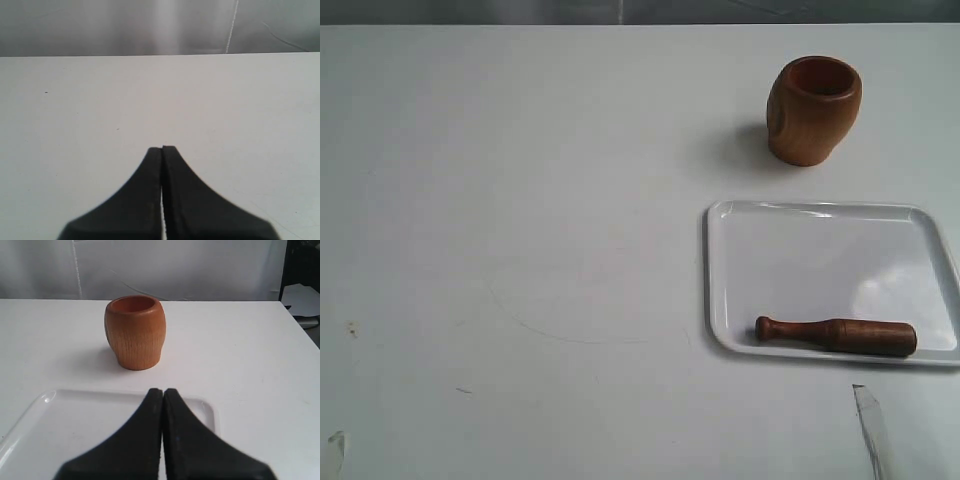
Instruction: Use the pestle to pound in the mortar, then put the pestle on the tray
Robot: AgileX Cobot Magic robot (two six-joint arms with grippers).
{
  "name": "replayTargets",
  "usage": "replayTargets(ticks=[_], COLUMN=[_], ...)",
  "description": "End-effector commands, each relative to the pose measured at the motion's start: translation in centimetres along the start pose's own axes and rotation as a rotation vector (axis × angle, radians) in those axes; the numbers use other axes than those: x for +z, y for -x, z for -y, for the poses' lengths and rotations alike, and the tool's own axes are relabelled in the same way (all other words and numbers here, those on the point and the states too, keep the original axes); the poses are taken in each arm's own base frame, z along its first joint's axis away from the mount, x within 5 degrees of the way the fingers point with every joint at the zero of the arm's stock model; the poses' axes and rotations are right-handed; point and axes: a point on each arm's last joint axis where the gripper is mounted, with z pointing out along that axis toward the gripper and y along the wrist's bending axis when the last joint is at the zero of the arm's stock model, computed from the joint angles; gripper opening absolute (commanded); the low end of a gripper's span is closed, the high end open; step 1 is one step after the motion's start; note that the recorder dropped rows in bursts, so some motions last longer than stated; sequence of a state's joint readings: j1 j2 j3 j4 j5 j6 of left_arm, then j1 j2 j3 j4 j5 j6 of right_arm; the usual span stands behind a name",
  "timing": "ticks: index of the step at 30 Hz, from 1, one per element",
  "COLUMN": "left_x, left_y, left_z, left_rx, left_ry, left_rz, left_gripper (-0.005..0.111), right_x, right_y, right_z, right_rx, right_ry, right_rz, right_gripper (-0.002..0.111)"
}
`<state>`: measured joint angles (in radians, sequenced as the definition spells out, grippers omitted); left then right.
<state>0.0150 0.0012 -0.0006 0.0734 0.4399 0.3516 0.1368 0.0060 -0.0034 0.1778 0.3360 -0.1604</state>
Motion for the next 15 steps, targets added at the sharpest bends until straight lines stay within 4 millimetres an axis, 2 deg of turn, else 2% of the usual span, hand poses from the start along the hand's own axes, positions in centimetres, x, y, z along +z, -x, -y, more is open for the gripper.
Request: replayTargets(ticks=[1,15], left_x=[0.00,0.00], left_y=[0.04,0.04], left_z=[0.06,0.06], left_rx=[-0.012,-0.012], left_ry=[-0.008,-0.008], left_rz=[0.007,0.007], left_gripper=[0.000,0.000], right_x=[-0.01,-0.01], right_y=[-0.13,-0.13], right_z=[0.03,0.01], right_rx=[-0.023,-0.017], right_ry=[-0.002,0.000], right_rz=[-0.002,-0.002], right_gripper=[0.000,0.000])
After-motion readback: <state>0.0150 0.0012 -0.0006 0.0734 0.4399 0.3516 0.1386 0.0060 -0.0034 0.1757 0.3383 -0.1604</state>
